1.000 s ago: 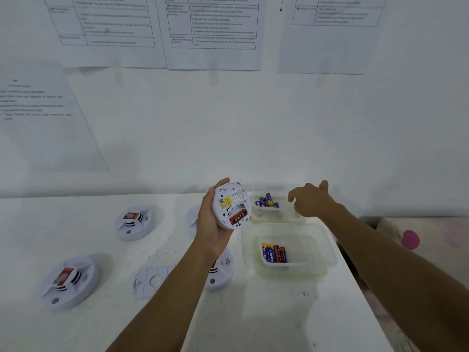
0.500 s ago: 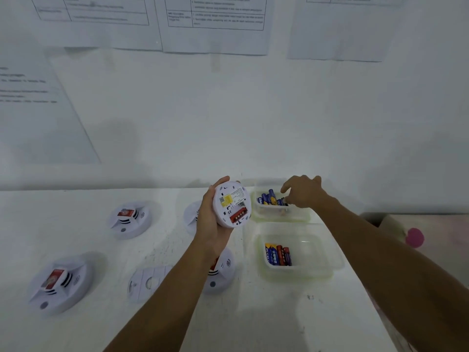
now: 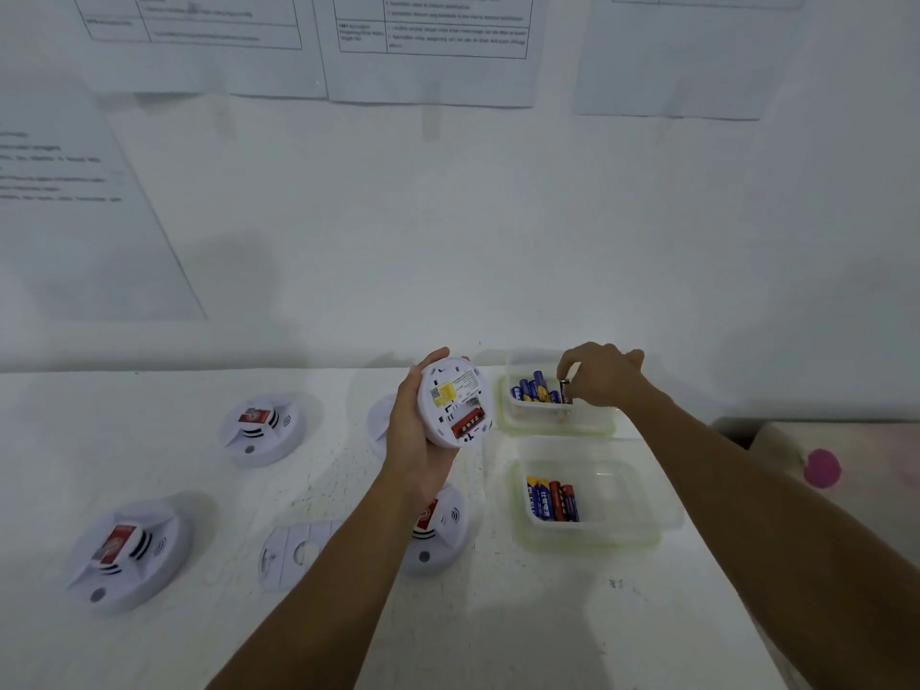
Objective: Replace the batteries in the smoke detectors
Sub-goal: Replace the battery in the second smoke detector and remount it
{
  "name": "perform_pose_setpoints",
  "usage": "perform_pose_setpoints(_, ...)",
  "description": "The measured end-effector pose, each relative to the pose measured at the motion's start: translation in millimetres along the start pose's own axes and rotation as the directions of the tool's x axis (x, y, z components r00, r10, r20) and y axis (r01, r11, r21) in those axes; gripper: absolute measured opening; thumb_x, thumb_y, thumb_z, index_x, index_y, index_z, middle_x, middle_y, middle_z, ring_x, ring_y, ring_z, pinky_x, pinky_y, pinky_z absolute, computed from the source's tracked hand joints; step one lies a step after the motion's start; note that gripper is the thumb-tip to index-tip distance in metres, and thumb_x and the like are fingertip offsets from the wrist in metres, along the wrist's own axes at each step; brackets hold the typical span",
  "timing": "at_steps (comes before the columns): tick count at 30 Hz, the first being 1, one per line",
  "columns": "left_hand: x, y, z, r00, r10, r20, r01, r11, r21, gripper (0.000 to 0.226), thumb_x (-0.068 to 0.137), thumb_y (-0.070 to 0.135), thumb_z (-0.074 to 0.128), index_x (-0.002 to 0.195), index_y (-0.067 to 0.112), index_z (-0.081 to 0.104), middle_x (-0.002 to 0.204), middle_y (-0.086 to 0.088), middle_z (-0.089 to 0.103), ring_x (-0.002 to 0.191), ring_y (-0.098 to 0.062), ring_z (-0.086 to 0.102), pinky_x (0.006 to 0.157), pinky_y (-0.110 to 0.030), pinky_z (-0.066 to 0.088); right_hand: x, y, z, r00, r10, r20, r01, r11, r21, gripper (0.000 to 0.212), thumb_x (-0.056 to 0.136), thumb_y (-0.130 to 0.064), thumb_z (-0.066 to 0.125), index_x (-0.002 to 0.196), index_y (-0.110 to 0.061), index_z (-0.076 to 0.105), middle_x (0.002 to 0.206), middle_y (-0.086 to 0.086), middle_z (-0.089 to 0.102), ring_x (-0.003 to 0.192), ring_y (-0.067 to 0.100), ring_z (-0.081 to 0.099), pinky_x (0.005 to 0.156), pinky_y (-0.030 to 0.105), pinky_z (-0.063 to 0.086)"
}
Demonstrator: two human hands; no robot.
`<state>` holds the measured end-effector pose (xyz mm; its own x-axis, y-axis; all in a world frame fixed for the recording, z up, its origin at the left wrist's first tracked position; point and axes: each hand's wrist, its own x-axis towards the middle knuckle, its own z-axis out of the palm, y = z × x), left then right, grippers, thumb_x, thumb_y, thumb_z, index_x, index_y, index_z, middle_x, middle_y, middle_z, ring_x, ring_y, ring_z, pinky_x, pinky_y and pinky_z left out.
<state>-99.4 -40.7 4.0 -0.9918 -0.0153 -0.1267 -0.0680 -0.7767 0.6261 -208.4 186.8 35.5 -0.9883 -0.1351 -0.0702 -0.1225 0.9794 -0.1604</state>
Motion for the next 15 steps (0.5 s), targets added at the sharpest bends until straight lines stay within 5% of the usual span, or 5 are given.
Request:
perform_pose_setpoints(5, -4.3, -2.0, 3.1, 1.000, -0.009, 0.008, 0.009, 1.000, 0.006, 0.040, 0.100, 0.037, 0.039, 0.130, 0.018, 0.058, 0.127, -0.009, 0.062, 0.118, -0.028, 0.057, 0.103, -0.049, 0.042, -21.3, 4.7, -10.4, 0.990, -0.069, -0.127, 0.106, 0.944, 0.314, 0.014, 0.081, -0.020, 0.071, 0.083, -0.031, 0.062, 0.081, -0.010, 0.072, 0.082, 0.011, 0.060, 0.078, 0.031, 0.031)
perform_pose_setpoints(12, -14.7, -5.9, 13.8, 0.998, -0.043, 0.038, 0.043, 0.999, -0.004, 0.037, 0.099, 0.040, 0.041, 0.125, 0.022, 0.061, 0.130, -0.009, 0.061, 0.122, -0.030, 0.054, 0.111, -0.055, 0.034, -89.5, -31.7, -33.8, 0.949, -0.158, -0.273, 0.315, 0.431, 0.845, 0.021, 0.082, 0.003, 0.064, 0.082, -0.017, 0.060, 0.088, 0.007, 0.061, 0.077, 0.032, 0.073, 0.072, 0.043, 0.055)
perform_pose_setpoints(15, -23.0, -7.8, 19.9, 0.997, -0.039, 0.062, 0.039, 0.999, -0.002, 0.037, 0.099, 0.040, 0.040, 0.122, 0.021, 0.062, 0.124, -0.009, 0.063, 0.113, -0.028, 0.058, 0.105, -0.050, 0.040, -115.5, -54.2, -27.1, 0.944, -0.212, -0.255, 0.322, 0.404, 0.856, 0.020, 0.086, 0.005, 0.060, 0.087, -0.014, 0.067, 0.082, 0.004, 0.061, 0.069, 0.024, 0.070, 0.065, 0.032, 0.055)
